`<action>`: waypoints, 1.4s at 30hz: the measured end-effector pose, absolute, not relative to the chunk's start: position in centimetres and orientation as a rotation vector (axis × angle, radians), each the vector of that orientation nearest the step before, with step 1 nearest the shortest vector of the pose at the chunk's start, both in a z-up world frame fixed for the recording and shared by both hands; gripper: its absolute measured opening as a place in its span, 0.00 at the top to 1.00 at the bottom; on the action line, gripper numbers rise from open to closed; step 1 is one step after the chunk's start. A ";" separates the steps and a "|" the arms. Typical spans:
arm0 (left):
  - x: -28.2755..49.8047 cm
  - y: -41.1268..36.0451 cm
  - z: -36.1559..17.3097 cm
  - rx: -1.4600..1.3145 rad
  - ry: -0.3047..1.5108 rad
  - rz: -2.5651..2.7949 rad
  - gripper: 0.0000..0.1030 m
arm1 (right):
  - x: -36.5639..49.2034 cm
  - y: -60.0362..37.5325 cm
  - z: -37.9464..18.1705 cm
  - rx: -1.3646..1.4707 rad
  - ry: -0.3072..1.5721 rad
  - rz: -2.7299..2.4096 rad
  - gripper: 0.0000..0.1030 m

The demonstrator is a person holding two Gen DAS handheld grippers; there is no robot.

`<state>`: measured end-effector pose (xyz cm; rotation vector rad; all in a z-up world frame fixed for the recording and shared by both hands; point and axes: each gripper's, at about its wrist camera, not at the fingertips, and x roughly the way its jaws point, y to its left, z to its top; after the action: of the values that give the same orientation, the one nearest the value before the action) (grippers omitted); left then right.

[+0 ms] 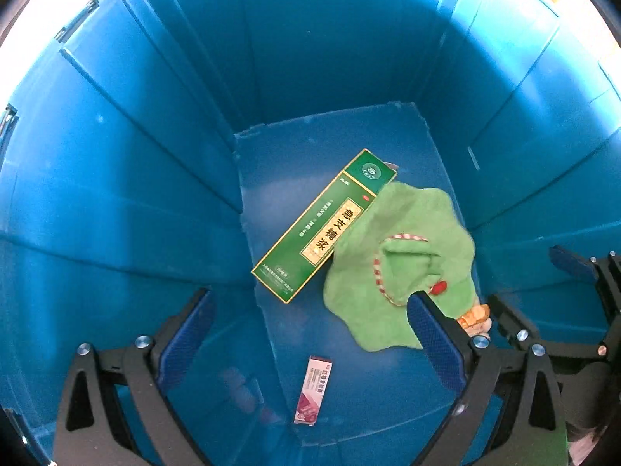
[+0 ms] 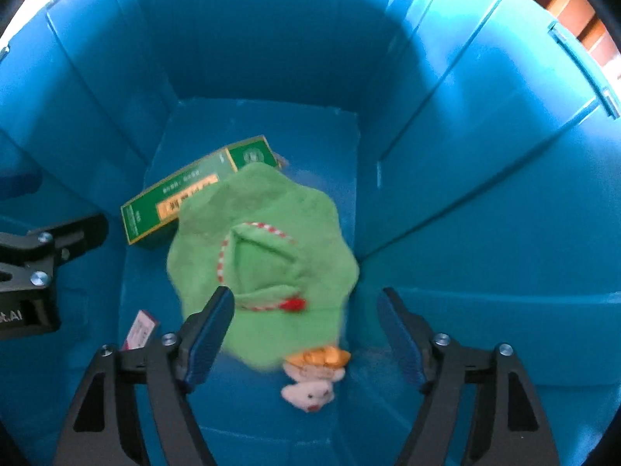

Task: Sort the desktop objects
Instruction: 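Open the left tool releasing the green box while the right tool releases the plush, then move both tools back to the heap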

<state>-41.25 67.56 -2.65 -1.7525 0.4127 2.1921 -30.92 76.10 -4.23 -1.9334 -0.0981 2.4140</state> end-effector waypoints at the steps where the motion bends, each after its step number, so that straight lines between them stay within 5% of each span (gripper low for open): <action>1: -41.2 67.6 -2.5 -1.752 0.416 2.189 0.03 | -30.8 76.2 -4.2 -1.946 -0.108 2.402 0.18; 8: -40.0 67.4 -1.5 -1.715 0.428 2.167 0.03 | -31.2 74.9 -4.2 -1.977 -0.181 2.398 0.13; 20: -31.7 63.7 9.9 -1.314 0.341 2.286 0.03 | -24.7 73.5 6.2 -1.717 -0.165 2.672 0.00; 29: -25.0 56.6 14.7 -1.107 0.228 2.456 0.03 | -19.4 70.8 10.9 -1.476 -0.022 2.906 0.00; 42: -22.8 40.0 14.7 -0.977 0.079 2.639 0.03 | -17.2 60.2 14.4 -1.310 -0.068 3.120 0.00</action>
<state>-22.75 40.03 14.74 -0.9768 0.0788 2.6386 -17.22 60.23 14.37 -1.3101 -0.0682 3.1202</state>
